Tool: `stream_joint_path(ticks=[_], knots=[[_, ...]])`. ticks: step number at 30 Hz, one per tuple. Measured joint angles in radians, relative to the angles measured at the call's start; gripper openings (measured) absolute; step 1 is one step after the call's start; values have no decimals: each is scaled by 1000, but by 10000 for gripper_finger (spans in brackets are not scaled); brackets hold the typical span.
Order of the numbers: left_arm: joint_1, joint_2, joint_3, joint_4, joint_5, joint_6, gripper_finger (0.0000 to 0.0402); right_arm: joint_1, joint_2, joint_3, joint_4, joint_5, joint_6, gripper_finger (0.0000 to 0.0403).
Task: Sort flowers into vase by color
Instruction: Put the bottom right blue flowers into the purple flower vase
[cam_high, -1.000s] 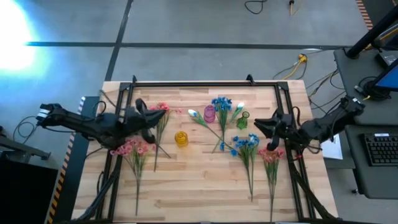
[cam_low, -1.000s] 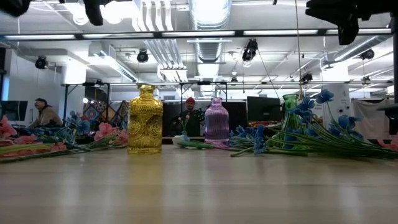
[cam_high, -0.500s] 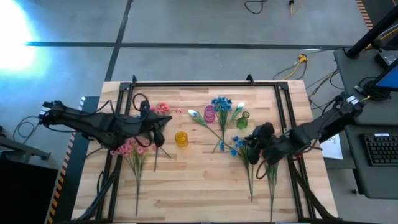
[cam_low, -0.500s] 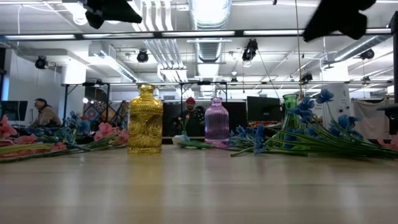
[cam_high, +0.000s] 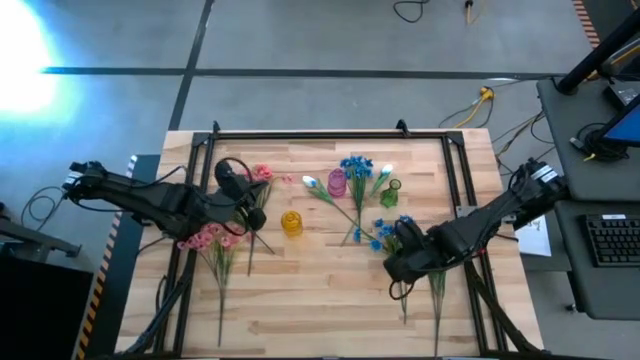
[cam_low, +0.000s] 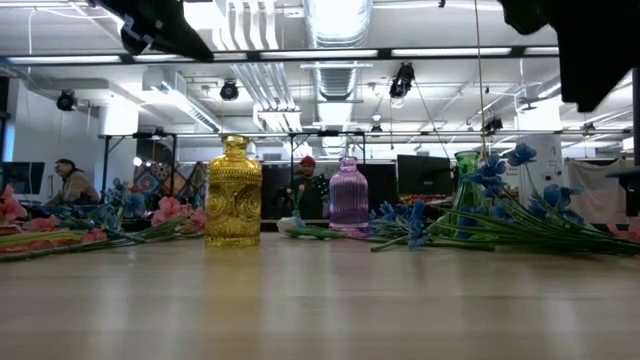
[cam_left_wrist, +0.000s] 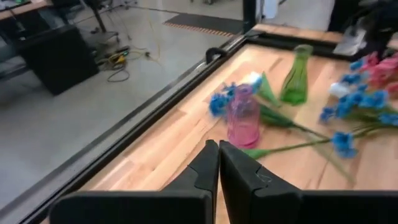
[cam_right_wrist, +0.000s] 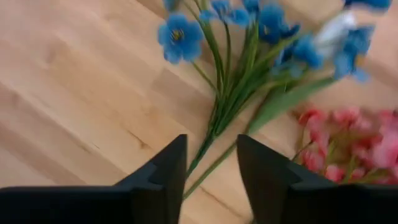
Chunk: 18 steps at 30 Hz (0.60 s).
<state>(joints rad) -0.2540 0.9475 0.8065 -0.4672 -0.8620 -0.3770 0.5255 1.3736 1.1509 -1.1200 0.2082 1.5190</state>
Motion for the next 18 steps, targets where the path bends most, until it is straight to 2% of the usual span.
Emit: stream_joint_path(ticks=[5, 9, 13, 18], knots=[[-32, 5, -41, 0, -51, -3, 0, -2, 48, -22, -2, -33, 94, 213], [-39, 1, -41, 1, -56, 3, 0, -6, 99, -49, 6, -35, 132, 250], [-40, -2, -31, 3, -56, 25, 0, -9, 160, -64, 35, -52, 129, 264], [-40, -2, -17, 4, -56, 26, 0, -24, 240, -69, 66, -53, 79, 253]])
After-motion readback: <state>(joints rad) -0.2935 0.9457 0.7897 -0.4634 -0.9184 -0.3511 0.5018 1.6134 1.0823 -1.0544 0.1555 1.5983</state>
